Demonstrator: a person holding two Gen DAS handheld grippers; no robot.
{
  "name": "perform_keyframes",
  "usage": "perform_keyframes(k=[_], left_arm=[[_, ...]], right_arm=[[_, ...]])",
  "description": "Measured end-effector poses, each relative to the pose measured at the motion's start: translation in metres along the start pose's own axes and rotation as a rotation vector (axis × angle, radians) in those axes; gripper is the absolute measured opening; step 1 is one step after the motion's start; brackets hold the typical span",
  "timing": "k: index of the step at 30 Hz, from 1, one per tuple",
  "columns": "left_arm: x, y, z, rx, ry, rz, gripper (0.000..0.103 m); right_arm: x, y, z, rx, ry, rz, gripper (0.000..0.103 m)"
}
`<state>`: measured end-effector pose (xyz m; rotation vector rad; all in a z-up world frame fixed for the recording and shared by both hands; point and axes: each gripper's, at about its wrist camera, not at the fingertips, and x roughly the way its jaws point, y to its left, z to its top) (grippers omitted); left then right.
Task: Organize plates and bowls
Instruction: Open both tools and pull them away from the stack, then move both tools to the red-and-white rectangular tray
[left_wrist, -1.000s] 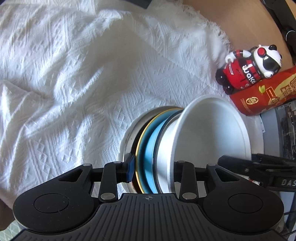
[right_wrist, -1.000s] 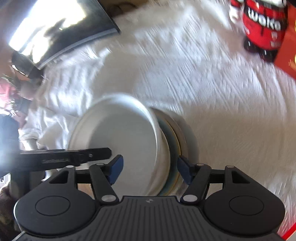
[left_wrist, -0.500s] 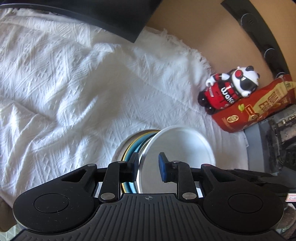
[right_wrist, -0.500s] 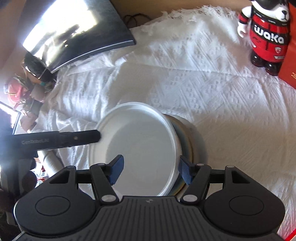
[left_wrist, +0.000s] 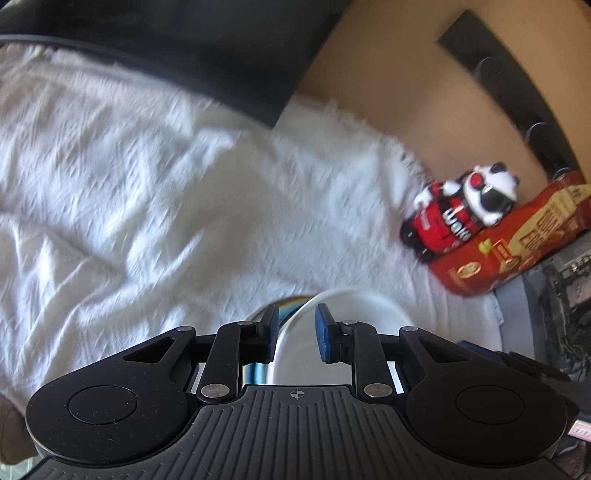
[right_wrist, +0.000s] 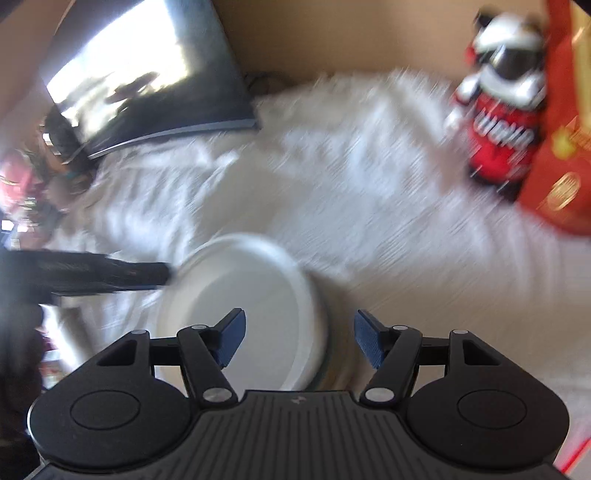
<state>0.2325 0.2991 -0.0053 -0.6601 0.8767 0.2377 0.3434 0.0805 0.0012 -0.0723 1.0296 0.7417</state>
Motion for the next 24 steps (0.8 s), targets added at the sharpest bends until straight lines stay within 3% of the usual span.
perform_keyframes(k=[4,7,14,24], left_arm=[[0.0,-0.03,-0.001,0.072,-0.044,-0.052,0.023],[0.012,-0.064,-0.006,0.147,-0.023,-0.096,0.023],[0.076,-0.161,-0.047,0.362,0.194,-0.186,0.023],[0.164,-0.28,-0.139,0.6,0.489,-0.294,0.023]], right_arm=[[-0.024,-0.029,-0.014,0.014,-0.124,-0.118,0.075],[-0.041,-0.058,-0.029,0.045,-0.164,-0.201,0.075],[-0.073,-0.123,-0.08,0.128,-0.16,-0.37,0.075],[-0.12,-0.217,-0.188,0.48,-0.091,-0.523,0.075]])
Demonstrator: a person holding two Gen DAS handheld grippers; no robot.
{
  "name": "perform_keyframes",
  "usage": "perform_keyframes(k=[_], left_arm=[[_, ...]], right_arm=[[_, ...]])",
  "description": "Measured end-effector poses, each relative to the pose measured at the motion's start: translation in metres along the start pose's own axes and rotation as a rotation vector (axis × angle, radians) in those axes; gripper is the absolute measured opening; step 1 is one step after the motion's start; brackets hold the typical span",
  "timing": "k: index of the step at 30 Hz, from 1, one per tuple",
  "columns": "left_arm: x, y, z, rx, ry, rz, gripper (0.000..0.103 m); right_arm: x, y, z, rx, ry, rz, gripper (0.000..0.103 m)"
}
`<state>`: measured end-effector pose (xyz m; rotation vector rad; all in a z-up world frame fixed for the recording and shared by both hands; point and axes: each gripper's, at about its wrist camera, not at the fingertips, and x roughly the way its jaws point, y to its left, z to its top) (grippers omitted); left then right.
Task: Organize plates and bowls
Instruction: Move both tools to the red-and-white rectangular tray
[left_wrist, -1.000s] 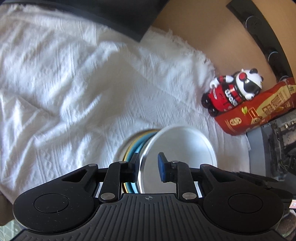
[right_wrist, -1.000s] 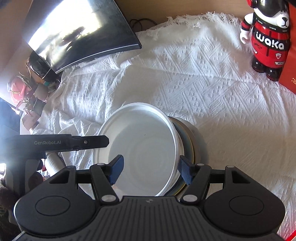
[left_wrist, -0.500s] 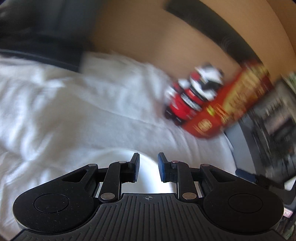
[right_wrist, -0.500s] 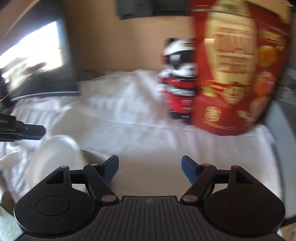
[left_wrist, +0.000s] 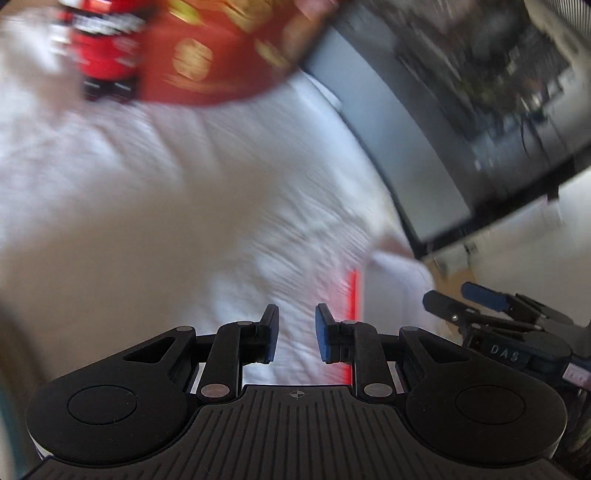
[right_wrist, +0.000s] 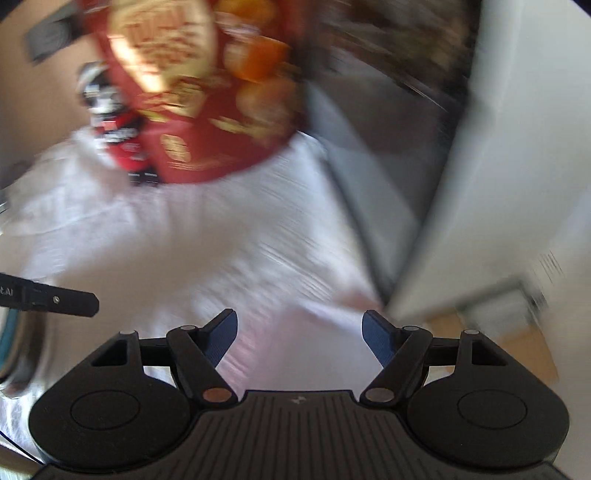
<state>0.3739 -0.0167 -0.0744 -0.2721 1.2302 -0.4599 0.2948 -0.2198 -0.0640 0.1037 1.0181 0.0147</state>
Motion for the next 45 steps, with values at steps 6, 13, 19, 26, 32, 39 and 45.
perform_keyframes(k=[6,13,19,26,32,39,45], left_arm=[[0.056,-0.041,0.001,0.104,0.13,-0.023,0.023],[0.092,-0.058,-0.004,0.146,0.181,0.027,0.024],[0.101,-0.053,-0.005,0.113,0.203,0.021,0.023],[0.064,-0.022,-0.011,0.027,0.114,0.044,0.02],[0.019,0.03,-0.032,-0.124,0.034,0.116,0.019],[-0.007,0.082,-0.058,-0.274,-0.042,0.204,0.017],[-0.007,0.089,-0.063,-0.287,-0.048,0.227,0.017]], right_arm=[[0.003,-0.039,-0.029,0.14,0.051,-0.031,0.075],[0.013,-0.049,-0.055,0.185,0.126,-0.017,0.075],[0.033,-0.045,-0.054,0.188,0.193,0.029,0.05],[0.038,-0.009,-0.033,0.066,0.185,0.111,0.039],[0.05,0.041,-0.011,-0.046,0.178,0.225,0.039],[0.069,0.11,0.002,-0.214,0.199,0.332,0.039],[0.081,0.134,-0.001,-0.284,0.238,0.344,0.042]])
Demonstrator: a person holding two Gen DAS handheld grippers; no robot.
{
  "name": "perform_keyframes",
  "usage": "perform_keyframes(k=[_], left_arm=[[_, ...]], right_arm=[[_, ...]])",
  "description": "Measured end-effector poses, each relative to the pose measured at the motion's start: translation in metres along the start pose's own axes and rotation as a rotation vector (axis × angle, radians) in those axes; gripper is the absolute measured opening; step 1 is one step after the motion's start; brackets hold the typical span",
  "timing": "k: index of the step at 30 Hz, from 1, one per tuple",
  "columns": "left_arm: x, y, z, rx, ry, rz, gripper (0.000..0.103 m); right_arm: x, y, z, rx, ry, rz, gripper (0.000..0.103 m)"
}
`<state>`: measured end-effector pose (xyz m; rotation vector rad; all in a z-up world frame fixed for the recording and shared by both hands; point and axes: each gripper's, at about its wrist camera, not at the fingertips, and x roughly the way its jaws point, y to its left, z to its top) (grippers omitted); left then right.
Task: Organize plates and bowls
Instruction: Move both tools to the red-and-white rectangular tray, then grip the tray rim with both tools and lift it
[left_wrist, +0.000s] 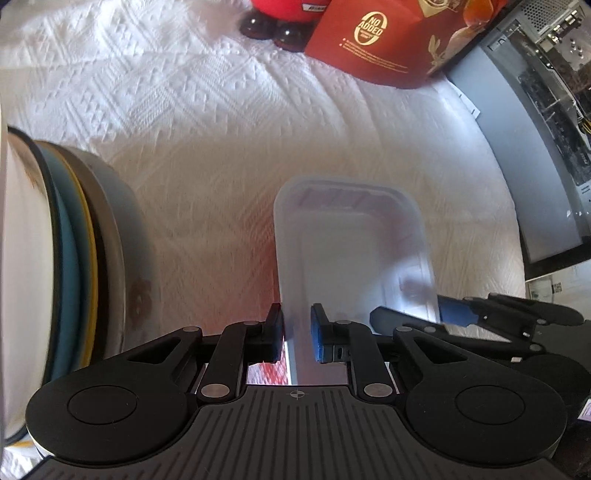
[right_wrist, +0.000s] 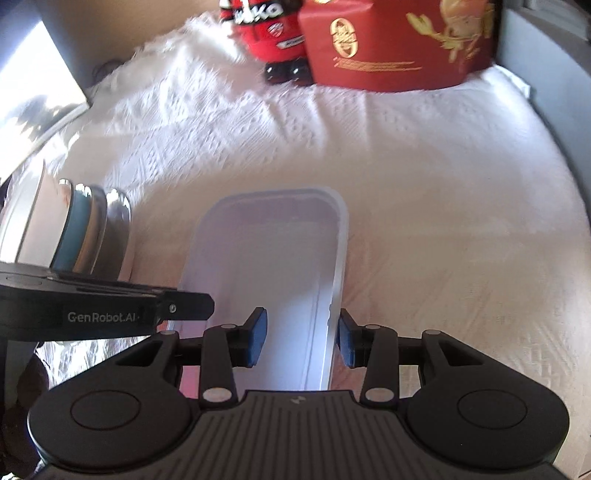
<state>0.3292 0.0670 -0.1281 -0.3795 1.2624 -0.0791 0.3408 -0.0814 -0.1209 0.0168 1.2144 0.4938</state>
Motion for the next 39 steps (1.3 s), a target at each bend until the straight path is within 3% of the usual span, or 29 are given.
perform_keyframes(k=[5,21,29,33,39], left_arm=[[0.01,0.0,-0.001,-0.018,0.035,-0.015,0.017],[0.011,0.009,-0.004,-0.102,0.037,-0.053,0.017],[0.008,-0.003,-0.002,-0.054,0.042,-0.032,0.019],[-0.024,-0.013,0.001,-0.015,-0.036,-0.071,0.019],[-0.114,-0.006,0.014,0.011,-0.251,-0.114,0.019]], right_arm=[[0.004,-0.004,-0.008,0.014,0.042,0.009,0.042],[0.006,-0.004,-0.011,0.039,0.003,-0.007,0.042],[0.002,-0.005,-0.01,0.056,-0.005,-0.005,0.042],[-0.026,-0.002,-0.004,0.046,-0.074,-0.006,0.042],[-0.096,0.024,0.021,0.004,-0.269,0.04,0.042]])
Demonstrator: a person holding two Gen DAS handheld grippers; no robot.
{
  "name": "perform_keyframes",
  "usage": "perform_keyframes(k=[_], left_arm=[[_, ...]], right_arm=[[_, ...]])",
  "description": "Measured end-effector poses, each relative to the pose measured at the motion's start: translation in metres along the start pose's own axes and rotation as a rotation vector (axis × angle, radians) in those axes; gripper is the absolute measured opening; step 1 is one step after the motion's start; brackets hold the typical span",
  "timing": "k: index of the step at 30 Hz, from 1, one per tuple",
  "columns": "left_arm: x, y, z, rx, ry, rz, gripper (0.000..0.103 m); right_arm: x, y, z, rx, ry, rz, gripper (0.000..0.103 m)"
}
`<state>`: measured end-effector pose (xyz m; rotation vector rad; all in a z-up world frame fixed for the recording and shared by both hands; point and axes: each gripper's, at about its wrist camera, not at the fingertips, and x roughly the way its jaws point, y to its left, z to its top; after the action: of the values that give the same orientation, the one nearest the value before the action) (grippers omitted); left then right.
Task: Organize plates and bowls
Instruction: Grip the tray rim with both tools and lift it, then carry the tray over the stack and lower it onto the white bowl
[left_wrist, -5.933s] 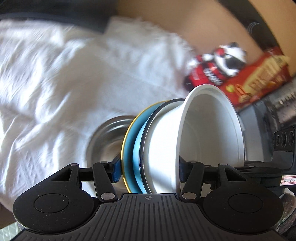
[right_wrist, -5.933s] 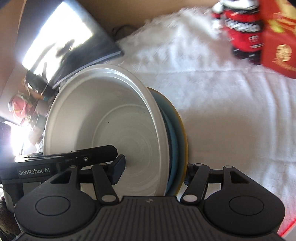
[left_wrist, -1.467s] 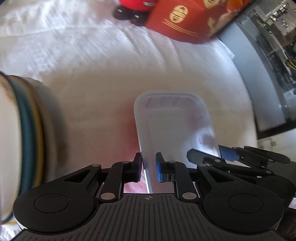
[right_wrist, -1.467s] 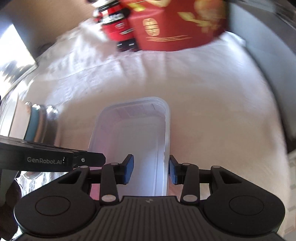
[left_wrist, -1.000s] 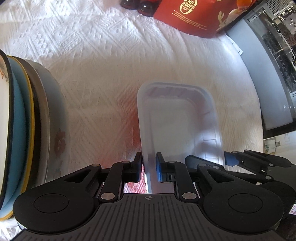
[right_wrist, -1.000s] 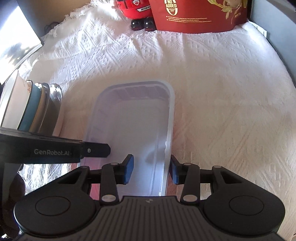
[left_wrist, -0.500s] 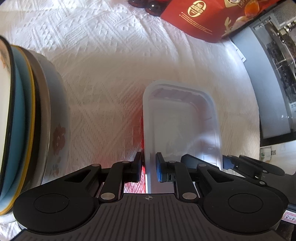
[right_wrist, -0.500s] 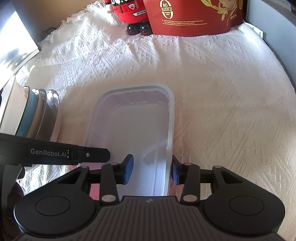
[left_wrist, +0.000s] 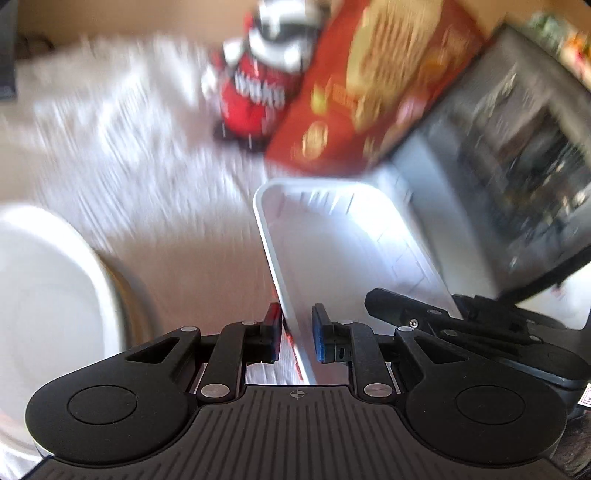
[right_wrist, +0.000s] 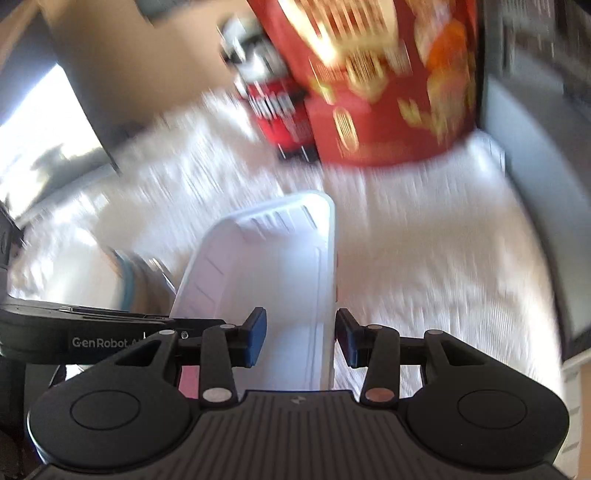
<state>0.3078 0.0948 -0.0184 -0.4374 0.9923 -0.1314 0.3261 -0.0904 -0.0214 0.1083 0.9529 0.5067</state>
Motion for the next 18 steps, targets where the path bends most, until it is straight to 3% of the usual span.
perform_keyframes(k=[4,7,12,18], left_arm=[[-0.045,0.026,0.013,-0.037,-0.053,0.007,0.019],[-0.073,0.053,0.01,-0.067,-0.065,0.039,0.019],[-0.108,0.095,-0.007,-0.103,-0.099,0.111,0.019],[-0.1,0.141,-0.028,-0.214,-0.048,0.126,0.019]], right_arm=[[-0.023,0.039,0.023,-0.048,-0.093,0.07,0.043],[-0.023,0.074,0.03,-0.08,-0.105,0.128,0.043],[-0.006,0.133,0.02,-0.162,-0.074,0.184,0.043],[0.029,0.173,-0.004,-0.195,0.035,0.207,0.043]])
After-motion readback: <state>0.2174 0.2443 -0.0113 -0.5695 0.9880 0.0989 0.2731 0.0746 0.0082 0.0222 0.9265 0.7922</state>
